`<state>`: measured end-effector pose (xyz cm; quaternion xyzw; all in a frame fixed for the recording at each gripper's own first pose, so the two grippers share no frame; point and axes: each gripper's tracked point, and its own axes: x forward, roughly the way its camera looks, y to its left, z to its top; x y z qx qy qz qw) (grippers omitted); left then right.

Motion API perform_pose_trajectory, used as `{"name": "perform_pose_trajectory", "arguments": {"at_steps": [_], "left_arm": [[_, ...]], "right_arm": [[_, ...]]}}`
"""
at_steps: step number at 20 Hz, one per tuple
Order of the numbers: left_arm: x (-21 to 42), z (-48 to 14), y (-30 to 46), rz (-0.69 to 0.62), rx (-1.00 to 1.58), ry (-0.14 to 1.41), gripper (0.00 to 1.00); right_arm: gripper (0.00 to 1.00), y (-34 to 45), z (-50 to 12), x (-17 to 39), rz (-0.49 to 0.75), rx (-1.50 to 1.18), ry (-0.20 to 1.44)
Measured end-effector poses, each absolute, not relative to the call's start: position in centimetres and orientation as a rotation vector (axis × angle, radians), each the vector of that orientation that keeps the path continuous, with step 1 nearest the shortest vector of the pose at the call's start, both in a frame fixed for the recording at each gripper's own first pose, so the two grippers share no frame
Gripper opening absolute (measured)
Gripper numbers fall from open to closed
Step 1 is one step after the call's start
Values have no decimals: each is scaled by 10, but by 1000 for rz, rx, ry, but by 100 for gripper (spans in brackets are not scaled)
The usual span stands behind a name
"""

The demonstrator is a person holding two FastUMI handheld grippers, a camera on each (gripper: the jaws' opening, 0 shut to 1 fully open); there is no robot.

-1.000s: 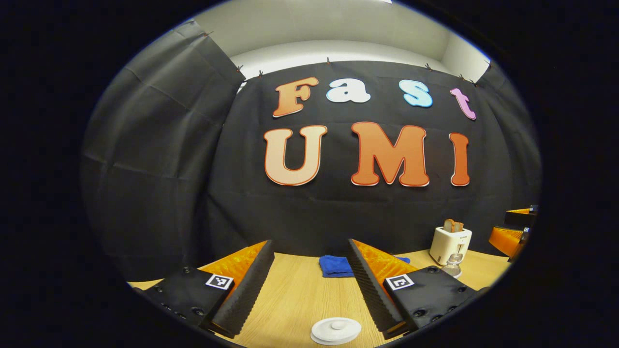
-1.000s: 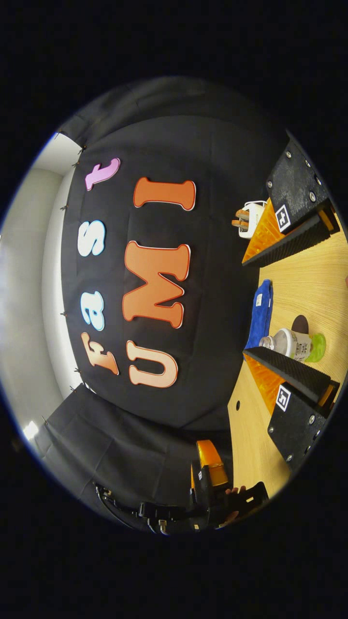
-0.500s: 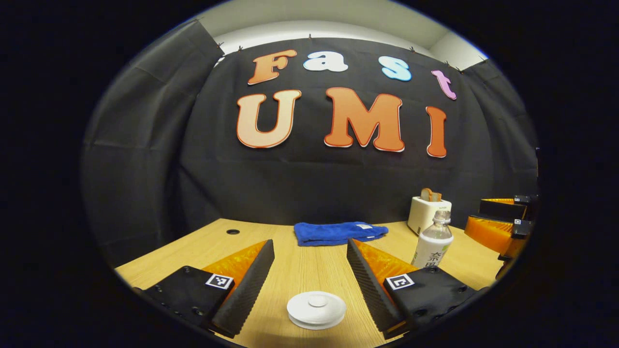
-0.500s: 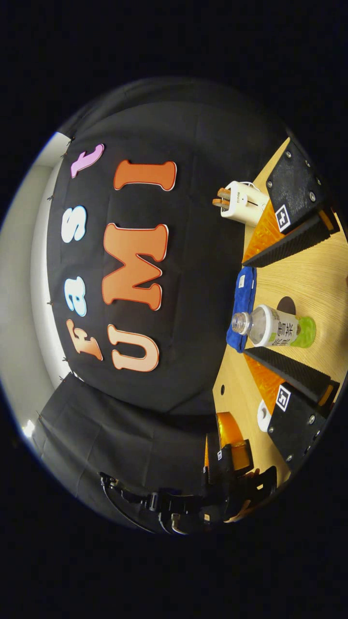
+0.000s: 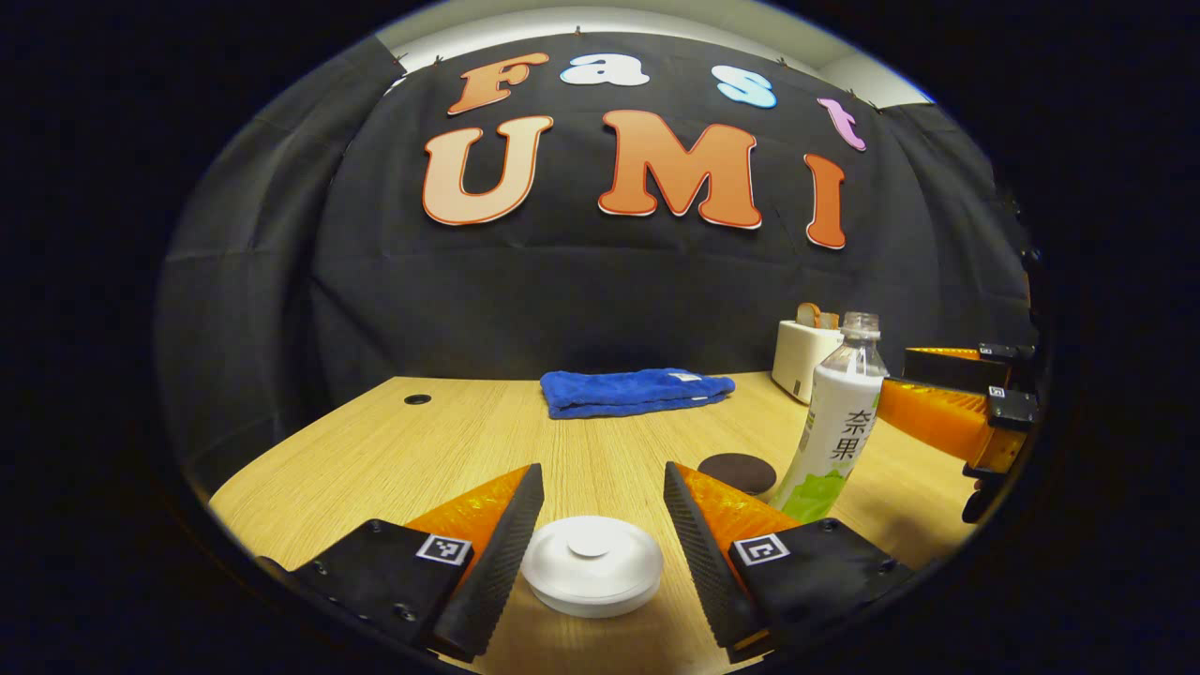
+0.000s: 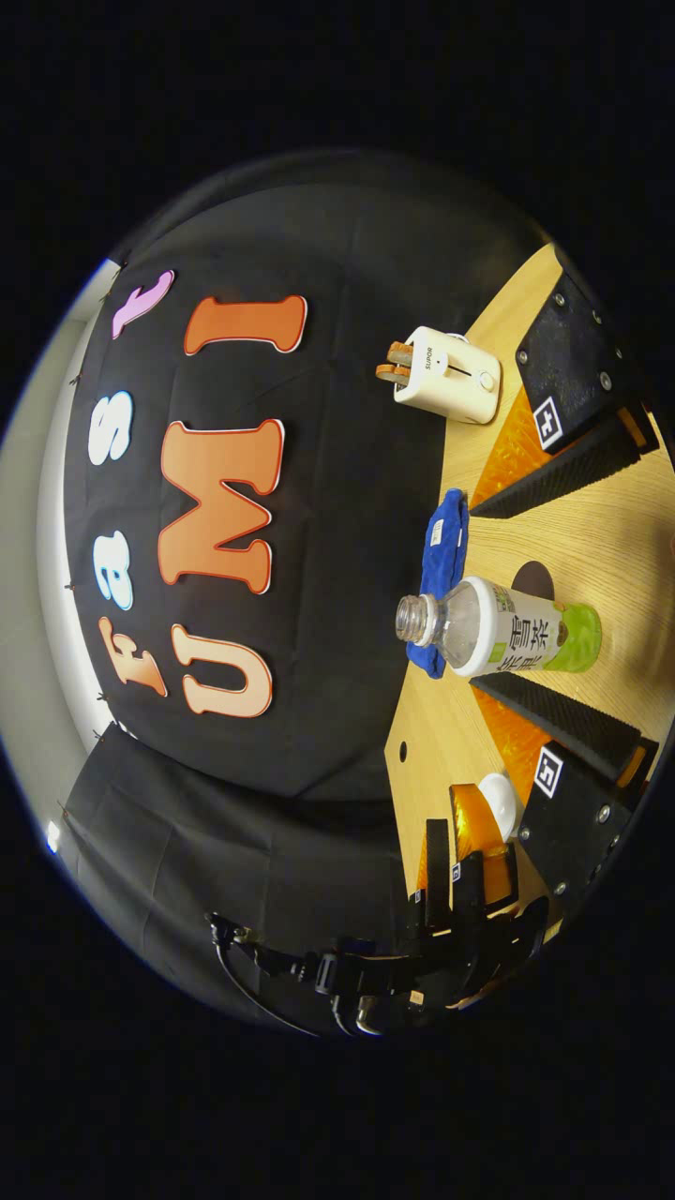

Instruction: Open the teacup lid with one hand, grasp the water bottle and pour water into the teacup with the other hand; after pouring, place the water bottle on the coaster and then close the teacup lid.

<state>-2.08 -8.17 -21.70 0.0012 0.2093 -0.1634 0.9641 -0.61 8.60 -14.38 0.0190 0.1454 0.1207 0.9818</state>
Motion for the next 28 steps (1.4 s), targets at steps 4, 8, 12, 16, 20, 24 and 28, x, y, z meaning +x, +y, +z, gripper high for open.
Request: {"name": "perform_pose_trajectory", "arguments": {"at_steps": [4, 8, 12, 16, 20, 24, 28], "left_arm": [[-19, -244, -82, -331, 32, 491, 74], [-26, -248, -78, -321, 50, 500, 61], [-23, -249, -80, -329, 47, 496, 43], [-21, -246, -79, -330, 32, 478, 33], [-19, -242, -74, -315, 17, 465, 27], [-13, -223, -69, -296, 19, 411, 27], [-8, -203, -57, -272, 12, 361, 27]], "right_arm": [[99, 87, -155, -4, 249, 44, 320], [99, 88, -160, -4, 256, 31, 326], [99, 93, -166, -5, 266, 20, 336], [99, 94, -169, -8, 277, 8, 340], [99, 97, -172, -8, 286, 1, 345], [99, 101, -180, -6, 298, 2, 366], [98, 108, -187, -5, 310, 21, 396]]}}
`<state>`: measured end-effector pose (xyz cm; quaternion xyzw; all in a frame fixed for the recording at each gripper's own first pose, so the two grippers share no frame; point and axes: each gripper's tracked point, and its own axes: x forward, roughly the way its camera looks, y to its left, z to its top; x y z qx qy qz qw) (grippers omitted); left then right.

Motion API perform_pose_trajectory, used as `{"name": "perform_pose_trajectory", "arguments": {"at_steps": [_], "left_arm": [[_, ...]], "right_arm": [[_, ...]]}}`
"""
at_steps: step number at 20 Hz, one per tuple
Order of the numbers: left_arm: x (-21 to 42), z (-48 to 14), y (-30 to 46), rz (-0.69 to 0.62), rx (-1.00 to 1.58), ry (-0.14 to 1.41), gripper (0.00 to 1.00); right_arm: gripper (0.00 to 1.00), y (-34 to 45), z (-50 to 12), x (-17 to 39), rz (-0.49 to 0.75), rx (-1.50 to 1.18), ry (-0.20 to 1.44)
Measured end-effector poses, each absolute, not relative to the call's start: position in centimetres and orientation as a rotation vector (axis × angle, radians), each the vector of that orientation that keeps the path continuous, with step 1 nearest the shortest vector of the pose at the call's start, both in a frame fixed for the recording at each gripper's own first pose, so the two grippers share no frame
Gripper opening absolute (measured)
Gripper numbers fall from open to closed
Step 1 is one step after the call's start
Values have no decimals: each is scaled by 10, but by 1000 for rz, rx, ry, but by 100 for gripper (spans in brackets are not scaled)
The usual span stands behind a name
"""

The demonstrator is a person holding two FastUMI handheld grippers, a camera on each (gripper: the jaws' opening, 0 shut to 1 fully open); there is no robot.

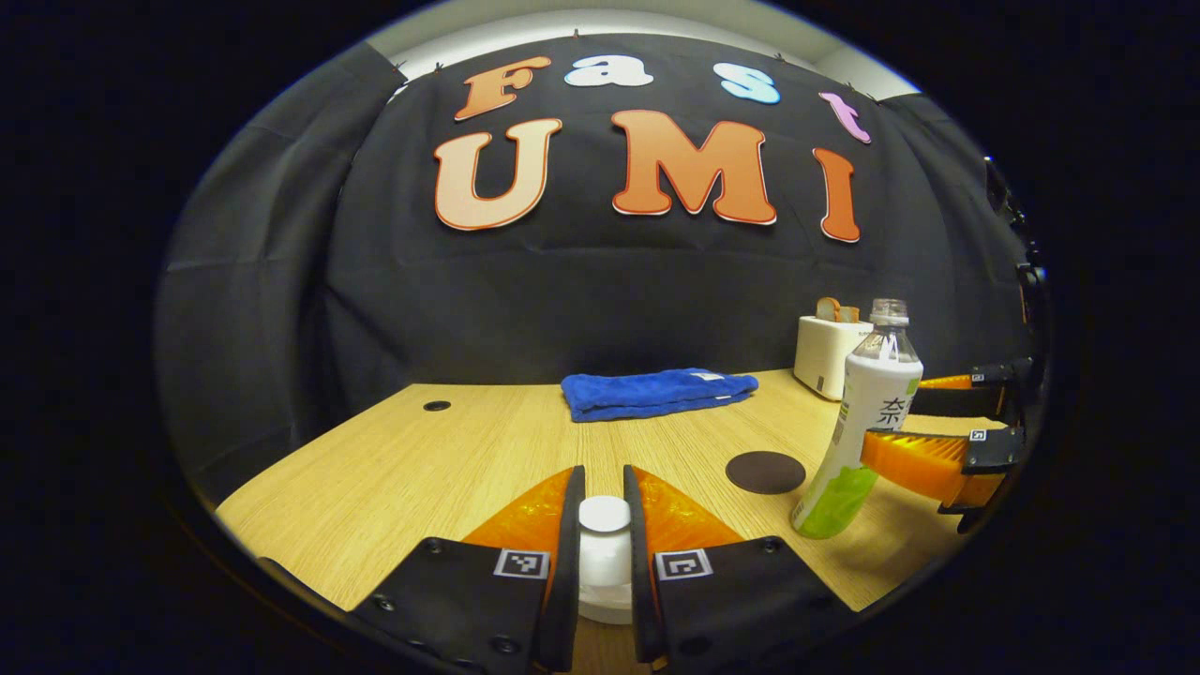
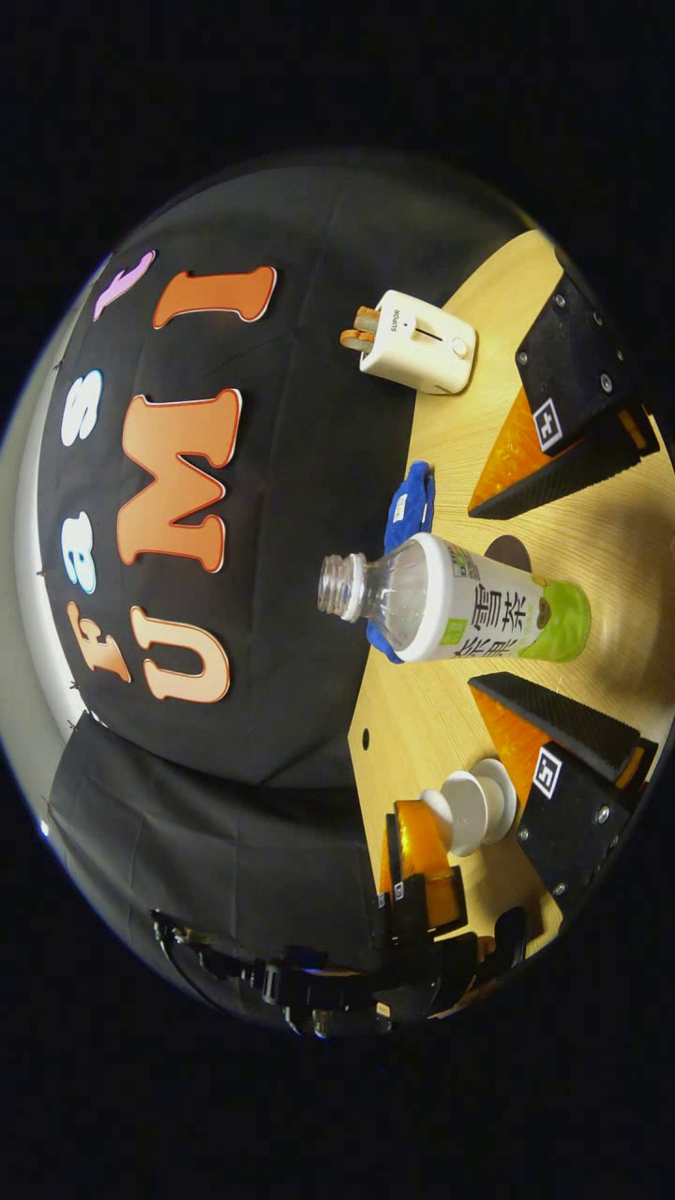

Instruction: Open the teacup lid with one hand, grasp the water bottle and pour water into the teacup with the other hand; after pouring, place the water bottle on the coaster and then close the teacup lid.

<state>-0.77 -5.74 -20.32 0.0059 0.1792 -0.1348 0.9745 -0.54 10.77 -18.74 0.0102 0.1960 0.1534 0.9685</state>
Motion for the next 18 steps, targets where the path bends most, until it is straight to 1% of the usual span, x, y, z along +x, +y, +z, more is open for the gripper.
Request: {"name": "perform_pose_trajectory", "arguments": {"at_steps": [2, 6, 8, 11, 13, 15, 18], "left_arm": [[-7, -196, -52, -262, 3, 345, 27], [-9, -190, -41, -244, 10, 327, 27], [-9, -187, -33, -230, 13, 319, 27], [-12, -186, -25, -221, 18, 314, 27], [-14, -188, -15, -209, 15, 321, 27], [-16, -189, -4, -190, 10, 324, 27], [-19, -189, 14, -159, 10, 325, 27]], "right_arm": [[98, 116, -192, -1, 320, 17, 412], [90, 126, -206, 1, 332, -20, 446], [85, 128, -213, 2, 323, -36, 468], [71, 133, -211, 4, 328, -43, 470], [66, 134, -209, 3, 329, -62, 476], [64, 131, -205, 5, 318, -112, 470], [63, 124, -195, 10, 299, -225, 447]]}}
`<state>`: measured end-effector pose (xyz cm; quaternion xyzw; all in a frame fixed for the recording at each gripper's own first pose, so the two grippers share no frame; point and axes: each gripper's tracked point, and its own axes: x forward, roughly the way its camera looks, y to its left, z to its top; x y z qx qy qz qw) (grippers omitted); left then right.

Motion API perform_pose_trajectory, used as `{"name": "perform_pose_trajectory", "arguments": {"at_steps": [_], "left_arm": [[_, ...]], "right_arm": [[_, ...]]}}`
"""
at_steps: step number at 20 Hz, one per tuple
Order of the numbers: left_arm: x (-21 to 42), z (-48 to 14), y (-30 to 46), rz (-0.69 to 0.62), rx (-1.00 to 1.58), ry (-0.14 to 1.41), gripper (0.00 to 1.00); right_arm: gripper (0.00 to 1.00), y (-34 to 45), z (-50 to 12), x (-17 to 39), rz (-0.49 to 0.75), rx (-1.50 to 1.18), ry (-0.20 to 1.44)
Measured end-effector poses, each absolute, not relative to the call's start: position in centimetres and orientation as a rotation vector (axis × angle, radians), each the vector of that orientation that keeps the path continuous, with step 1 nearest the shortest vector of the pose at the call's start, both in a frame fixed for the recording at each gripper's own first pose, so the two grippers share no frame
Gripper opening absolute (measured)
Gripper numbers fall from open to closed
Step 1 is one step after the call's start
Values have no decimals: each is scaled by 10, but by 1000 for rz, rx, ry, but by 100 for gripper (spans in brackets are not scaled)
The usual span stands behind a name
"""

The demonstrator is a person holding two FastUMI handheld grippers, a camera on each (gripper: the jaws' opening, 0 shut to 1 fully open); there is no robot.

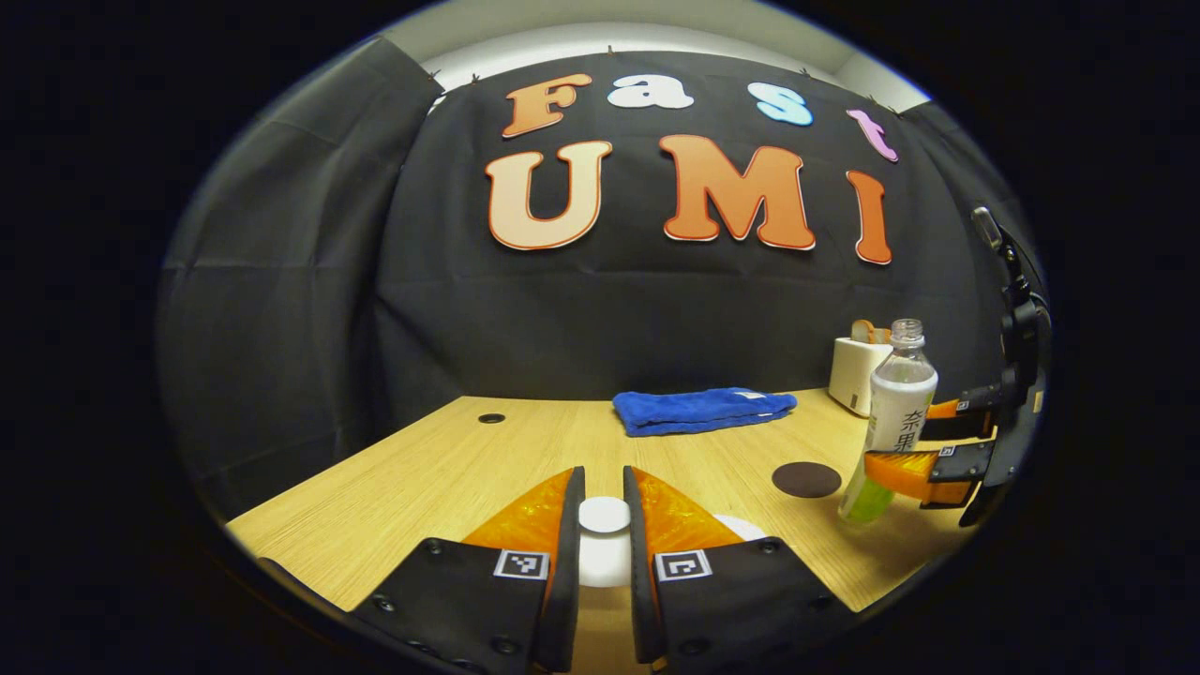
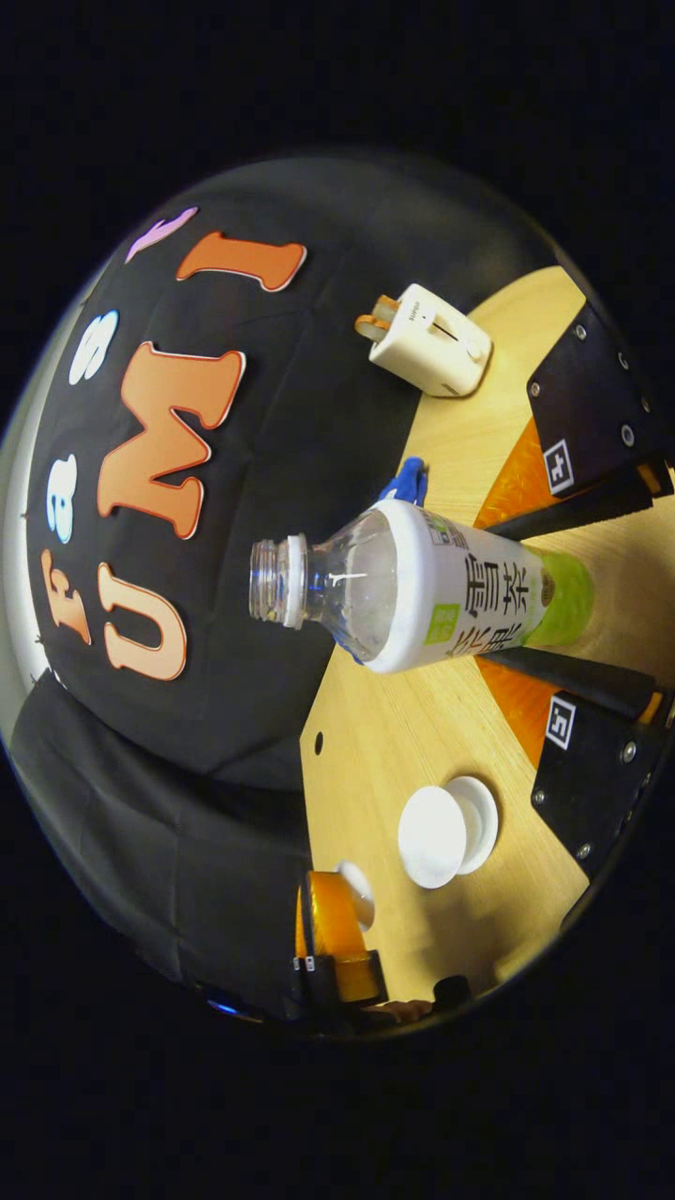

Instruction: Open the teacup lid with one hand, grasp the water bottle and pour water into the teacup with the other hand; after pouring, place the water bottle on the coaster and then close the teacup lid.

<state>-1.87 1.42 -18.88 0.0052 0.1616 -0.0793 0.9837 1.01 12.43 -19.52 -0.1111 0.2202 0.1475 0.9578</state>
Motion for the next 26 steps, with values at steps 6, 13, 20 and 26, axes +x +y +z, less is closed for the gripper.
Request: {"name": "perform_pose_trajectory", "arguments": {"at_steps": [6, 13, 20, 26], "left_arm": [[-24, -189, 39, -121, 38, 323, 27], [-29, -188, 49, -107, 62, 313, 27], [-32, -198, 59, -101, 53, 331, 27], [-36, -201, 64, -102, 57, 333, 27]], "right_arm": [[63, 122, -179, 16, 280, -510, 370], [63, 126, -171, 30, 260, -825, 295], [63, 136, -175, 32, 269, -1195, 193], [62, 143, -170, 35, 264, -1411, 96]]}}
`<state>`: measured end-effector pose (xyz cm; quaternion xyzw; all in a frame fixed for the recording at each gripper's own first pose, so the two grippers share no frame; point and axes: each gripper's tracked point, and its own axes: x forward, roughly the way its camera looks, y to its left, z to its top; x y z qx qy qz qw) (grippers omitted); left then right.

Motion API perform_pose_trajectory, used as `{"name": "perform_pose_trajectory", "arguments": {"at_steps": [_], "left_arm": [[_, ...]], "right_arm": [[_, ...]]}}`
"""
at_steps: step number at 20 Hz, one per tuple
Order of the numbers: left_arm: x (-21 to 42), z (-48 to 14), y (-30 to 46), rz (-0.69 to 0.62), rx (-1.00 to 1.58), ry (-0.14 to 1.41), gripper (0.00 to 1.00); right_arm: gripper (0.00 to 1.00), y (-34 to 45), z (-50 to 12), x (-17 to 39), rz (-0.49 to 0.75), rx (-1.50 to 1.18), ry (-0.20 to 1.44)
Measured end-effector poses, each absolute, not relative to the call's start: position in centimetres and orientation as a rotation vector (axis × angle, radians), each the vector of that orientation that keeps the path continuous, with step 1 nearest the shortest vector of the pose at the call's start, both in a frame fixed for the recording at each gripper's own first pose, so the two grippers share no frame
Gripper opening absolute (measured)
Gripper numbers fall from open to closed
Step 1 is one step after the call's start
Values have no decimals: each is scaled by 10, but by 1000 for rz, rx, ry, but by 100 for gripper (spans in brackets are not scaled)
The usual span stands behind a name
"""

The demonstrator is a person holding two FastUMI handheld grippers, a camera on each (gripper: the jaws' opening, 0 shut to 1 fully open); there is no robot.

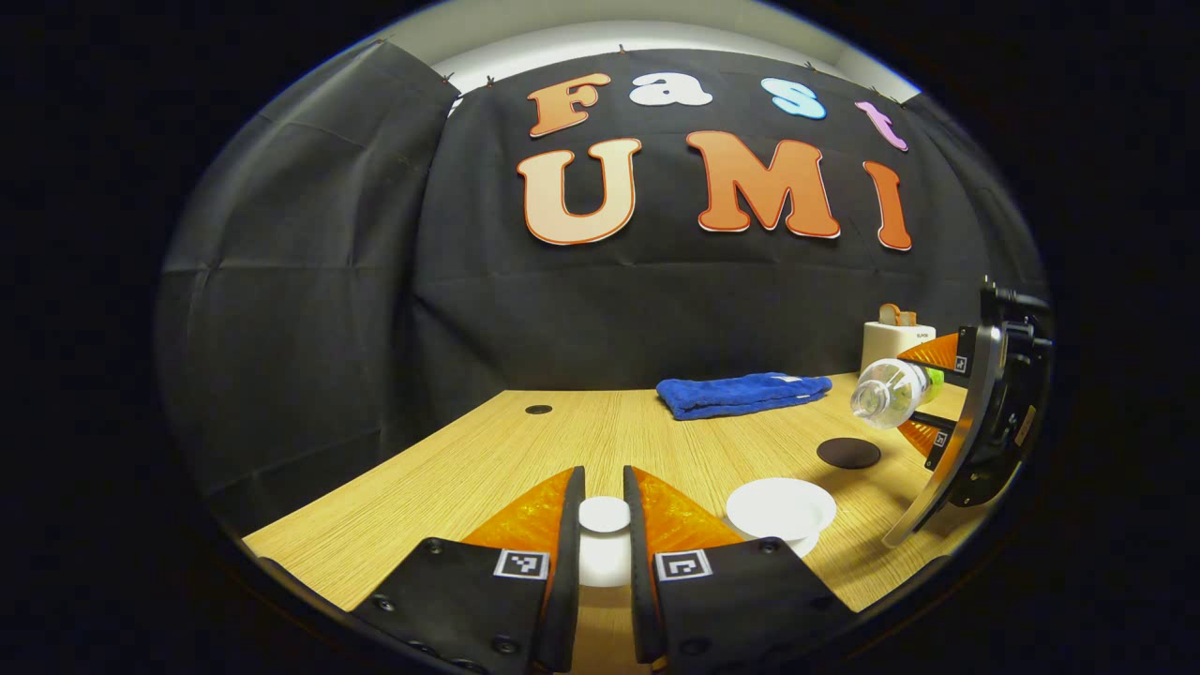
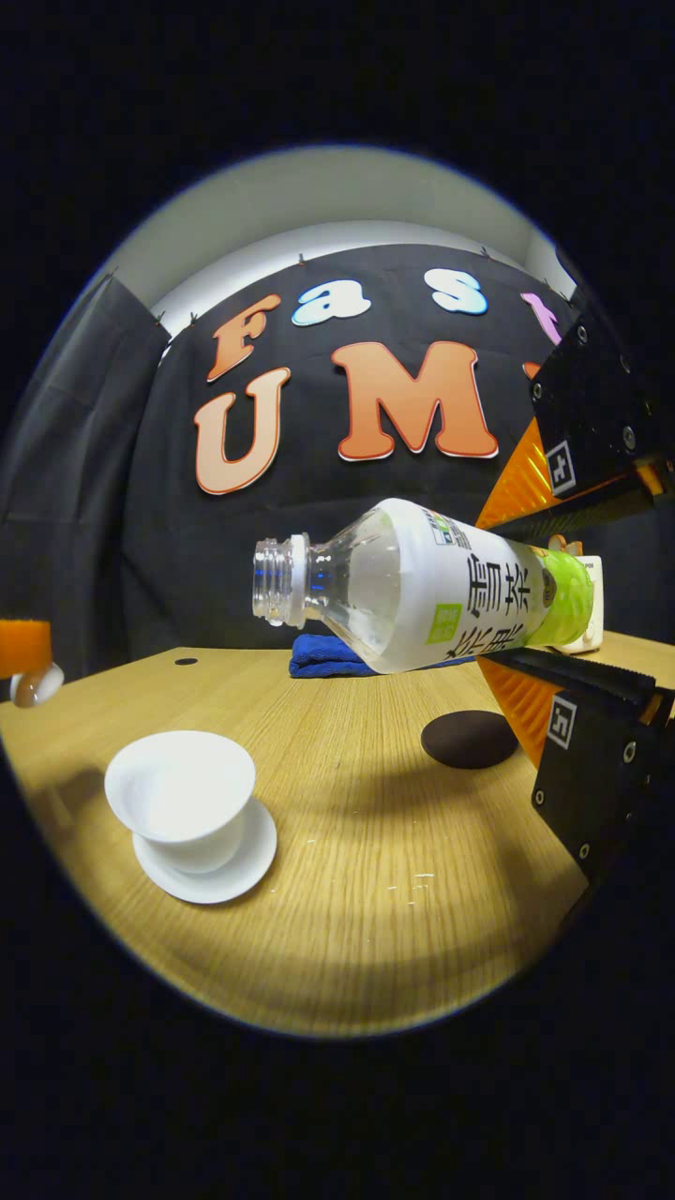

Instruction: Open the teacup lid with one hand, grasp the water bottle and pour water into the teacup with the other hand; after pouring, place the water bottle on the coaster and then close the teacup lid.

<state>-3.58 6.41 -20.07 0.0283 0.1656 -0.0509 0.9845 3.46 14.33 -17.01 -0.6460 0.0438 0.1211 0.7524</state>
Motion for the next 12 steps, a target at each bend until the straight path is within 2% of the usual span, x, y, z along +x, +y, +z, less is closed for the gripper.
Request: {"name": "perform_pose_trajectory", "arguments": {"at_steps": [1, 2, 12], "left_arm": [[-36, -201, 65, -102, 57, 333, 29], [-37, -201, 66, -102, 57, 333, 27], [-39, -204, 70, -113, 47, 342, 27]], "right_arm": [[60, 145, -170, 36, 264, -1432, 85], [63, 147, -170, 38, 267, -1453, 75], [63, 164, -159, 41, 270, -1654, -52]]}}
